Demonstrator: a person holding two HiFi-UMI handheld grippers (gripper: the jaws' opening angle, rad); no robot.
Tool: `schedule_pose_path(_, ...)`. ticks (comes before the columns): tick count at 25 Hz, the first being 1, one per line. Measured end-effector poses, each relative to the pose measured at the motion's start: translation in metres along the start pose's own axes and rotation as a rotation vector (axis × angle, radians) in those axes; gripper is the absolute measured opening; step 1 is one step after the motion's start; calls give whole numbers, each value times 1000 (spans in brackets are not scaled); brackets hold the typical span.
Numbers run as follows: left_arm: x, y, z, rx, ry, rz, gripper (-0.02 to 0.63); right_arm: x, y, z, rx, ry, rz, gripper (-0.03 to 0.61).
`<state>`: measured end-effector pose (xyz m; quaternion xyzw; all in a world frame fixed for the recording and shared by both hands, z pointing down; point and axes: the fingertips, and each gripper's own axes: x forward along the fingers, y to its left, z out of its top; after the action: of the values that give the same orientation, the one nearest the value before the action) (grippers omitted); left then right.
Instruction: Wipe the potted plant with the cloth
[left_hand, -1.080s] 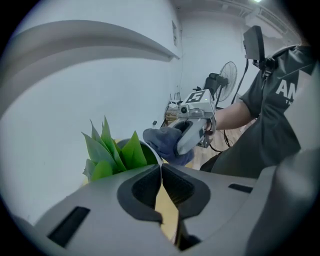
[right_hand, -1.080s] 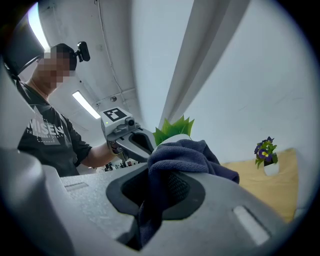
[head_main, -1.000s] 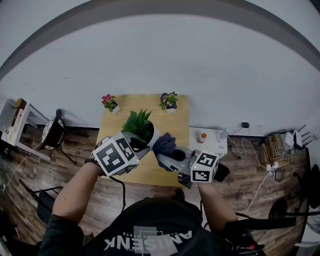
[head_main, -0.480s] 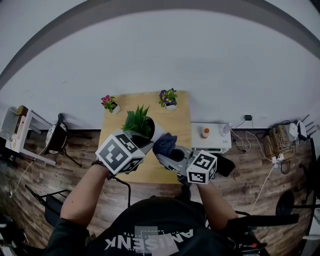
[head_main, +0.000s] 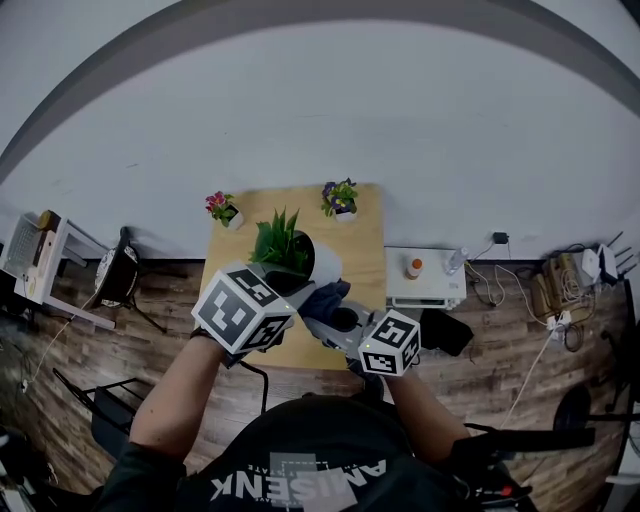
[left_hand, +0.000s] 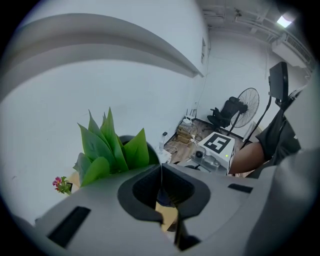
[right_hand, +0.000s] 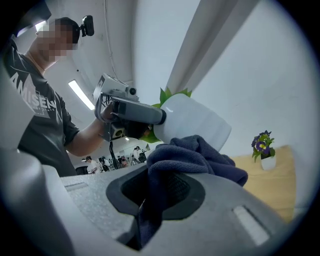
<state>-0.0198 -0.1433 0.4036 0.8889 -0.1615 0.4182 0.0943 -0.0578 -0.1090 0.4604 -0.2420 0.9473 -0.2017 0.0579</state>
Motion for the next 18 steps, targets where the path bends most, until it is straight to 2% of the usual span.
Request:
schedule_pose_path(5,-8,-2,3,-4,-28,-2,8,4,2,-7,6,25,20,51)
schedule_pose_path(8,-16,5,-2,-23,-37,9,8,-6,7,2,-2,14,33,51)
schedule_pose_path(13,-24,15,-7,-118,-101,-5,8,-24,9,35,-15,-59,46,51)
schedule_pose_path(15,-23,13,-11,-112,-97,1,8,-30,11,48,-20,-87,54,51)
schedule_pose_path(18,-21,8,-20,-56,-62,19,8,-37,12,71,-51,-119,55,51)
